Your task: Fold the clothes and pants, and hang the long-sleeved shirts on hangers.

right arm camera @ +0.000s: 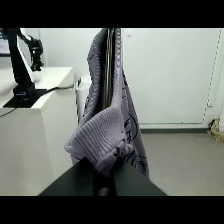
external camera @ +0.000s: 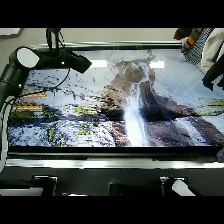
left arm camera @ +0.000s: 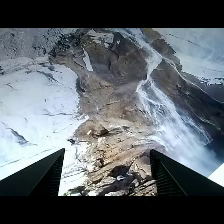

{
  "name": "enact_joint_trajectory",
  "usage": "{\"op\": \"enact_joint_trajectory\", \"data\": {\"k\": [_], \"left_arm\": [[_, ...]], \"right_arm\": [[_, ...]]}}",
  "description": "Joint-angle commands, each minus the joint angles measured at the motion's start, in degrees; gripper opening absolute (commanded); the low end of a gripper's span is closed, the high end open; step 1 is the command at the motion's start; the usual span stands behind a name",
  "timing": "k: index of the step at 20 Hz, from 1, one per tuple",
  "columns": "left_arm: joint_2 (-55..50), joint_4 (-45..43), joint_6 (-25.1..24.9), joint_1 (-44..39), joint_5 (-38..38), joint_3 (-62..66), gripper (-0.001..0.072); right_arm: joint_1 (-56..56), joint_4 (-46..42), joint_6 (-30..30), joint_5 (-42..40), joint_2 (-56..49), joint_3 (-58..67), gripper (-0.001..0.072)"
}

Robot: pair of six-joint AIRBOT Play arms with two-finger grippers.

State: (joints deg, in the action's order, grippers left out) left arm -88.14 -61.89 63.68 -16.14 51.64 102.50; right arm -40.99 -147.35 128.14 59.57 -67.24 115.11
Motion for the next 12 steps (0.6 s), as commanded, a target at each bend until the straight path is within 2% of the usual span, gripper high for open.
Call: {"op": "enact_joint_trajectory", "data": {"k": [1, 6, 7, 8, 9, 10, 12], "left_arm": [[0.0, 0.0, 0.0, 0.0, 0.0, 0.0, 0.0613], [0.0, 0.0, 0.0, 0.0, 0.0, 0.0, 0.0614], [0.0, 0.0, 0.0, 0.0, 0.0, 0.0, 0.0613], [0.0, 0.0, 0.0, 0.0, 0.0, 0.0, 0.0614], [0.0, 0.0, 0.0, 0.0, 0.0, 0.0, 0.0614], [0.0, 0.0, 0.0, 0.0, 0.0, 0.0, 0.0615], [0.0, 0.0, 0.0, 0.0, 0.0, 0.0, 0.0615]], "right_arm": [[-0.3, 1.8, -1.5, 2.4, -0.2, 0.0, 0.0033], [-0.3, 1.9, -1.5, 4.5, -0.1, 0.0, 0.0037], [-0.2, 1.9, -1.5, 5.0, 0.0, 0.0, 0.0061], [-0.2, 1.8, -1.5, 5.1, 0.1, 0.0, 0.0207], [-0.2, 1.9, -1.5, 5.1, 0.2, 0.0, 0.0448], [-0.2, 1.8, -1.5, 5.0, 0.5, 0.0, 0.0560], [-0.2, 1.8, -1.5, 4.7, 1.7, 0.0, 0.0554]]}}
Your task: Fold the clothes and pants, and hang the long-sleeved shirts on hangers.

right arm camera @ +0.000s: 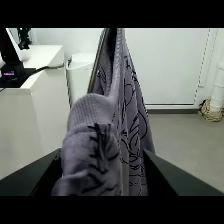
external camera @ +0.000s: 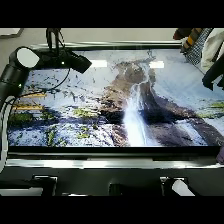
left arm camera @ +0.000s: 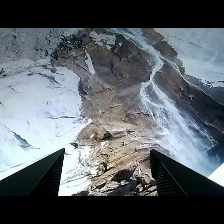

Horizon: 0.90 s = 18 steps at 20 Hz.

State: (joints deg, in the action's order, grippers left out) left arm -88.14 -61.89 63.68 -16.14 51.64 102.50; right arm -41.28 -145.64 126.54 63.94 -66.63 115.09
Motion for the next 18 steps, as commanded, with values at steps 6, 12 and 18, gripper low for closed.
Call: {"op": "enact_joint_trajectory", "data": {"k": [6, 12, 18], "left_arm": [[1.0, 0.0, 14.4, 0.1, 0.0, 0.0, 0.0602], [4.6, 0.0, 20.9, 3.8, 1.2, 0.0, 0.0041], [9.2, -8.5, 20.8, 10.0, 17.1, 0.0, 0.0025]], "right_arm": [[0.1, 9.6, 1.8, -22.1, 8.8, 0.0, 0.0533], [14.6, 53.4, -26.1, -29.4, 2.8, 0.0, 0.0477], [46.6, 56.9, -51.0, -3.3, -11.8, 0.0, 0.0041]]}}
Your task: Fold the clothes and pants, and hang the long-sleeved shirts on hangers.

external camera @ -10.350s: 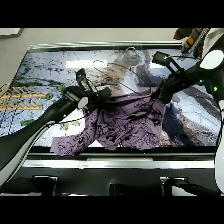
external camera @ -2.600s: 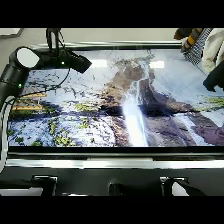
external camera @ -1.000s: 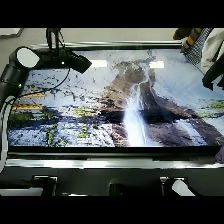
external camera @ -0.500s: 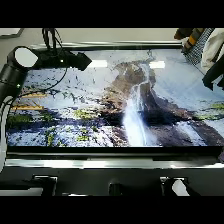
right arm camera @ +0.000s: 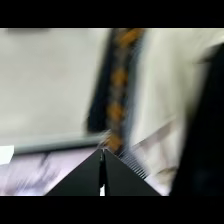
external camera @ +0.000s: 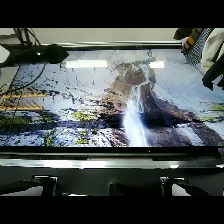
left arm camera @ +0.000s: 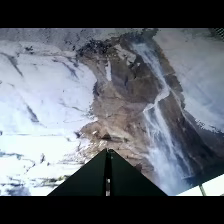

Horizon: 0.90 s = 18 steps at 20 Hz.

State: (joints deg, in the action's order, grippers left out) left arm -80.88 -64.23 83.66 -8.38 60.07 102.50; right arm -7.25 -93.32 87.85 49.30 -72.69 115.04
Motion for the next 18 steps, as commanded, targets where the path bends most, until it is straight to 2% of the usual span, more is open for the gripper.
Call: {"op": "enact_joint_trajectory", "data": {"k": [1, 4, 7, 11, 18], "left_arm": [[2.5, -11.6, 0.8, 2.2, 11.2, -0.2, 0.0025], [5.4, -23.4, 3.5, 2.3, 11.3, -7.0, 0.0024], [9.8, -30.3, 7.5, 2.3, 5.9, -19.5, 0.0025], [11.2, -30.3, 7.4, 2.3, 1.3, -23.9, 0.0027], [11.2, -30.3, 7.4, 2.2, -0.5, -23.9, 0.0027]], "right_arm": [[15.8, 4.6, -12.2, 13.7, -7.6, 0.0, 0.0041], [21.1, 4.7, -12.0, 25.1, -13.0, 0.0, 0.0040], [21.3, 7.5, -11.8, 34.6, -15.8, -5.2, 0.0040], [21.3, 7.1, -11.8, 34.4, -15.0, -13.7, 0.0041], [21.4, 7.1, -11.8, 33.9, -15.0, -14.3, 0.0042]]}}
